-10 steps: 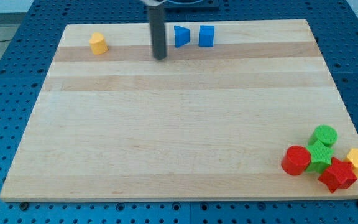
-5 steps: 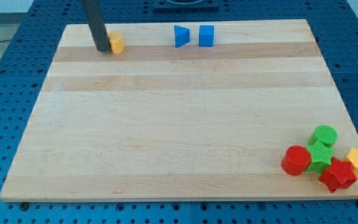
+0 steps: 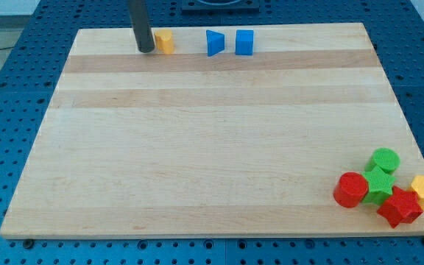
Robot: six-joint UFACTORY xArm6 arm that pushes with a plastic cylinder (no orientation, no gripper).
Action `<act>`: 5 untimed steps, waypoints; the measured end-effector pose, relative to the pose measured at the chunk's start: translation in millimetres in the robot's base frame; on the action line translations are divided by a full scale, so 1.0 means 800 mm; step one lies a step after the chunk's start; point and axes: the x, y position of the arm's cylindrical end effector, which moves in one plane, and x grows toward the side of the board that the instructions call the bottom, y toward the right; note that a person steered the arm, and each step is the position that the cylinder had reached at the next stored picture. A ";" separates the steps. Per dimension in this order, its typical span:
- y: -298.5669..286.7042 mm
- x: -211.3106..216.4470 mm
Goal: Move the yellow heart to the left of the blue triangle
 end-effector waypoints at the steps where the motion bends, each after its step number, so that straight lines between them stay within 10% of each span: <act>1: -0.003 -0.016; 5: 0.047 -0.017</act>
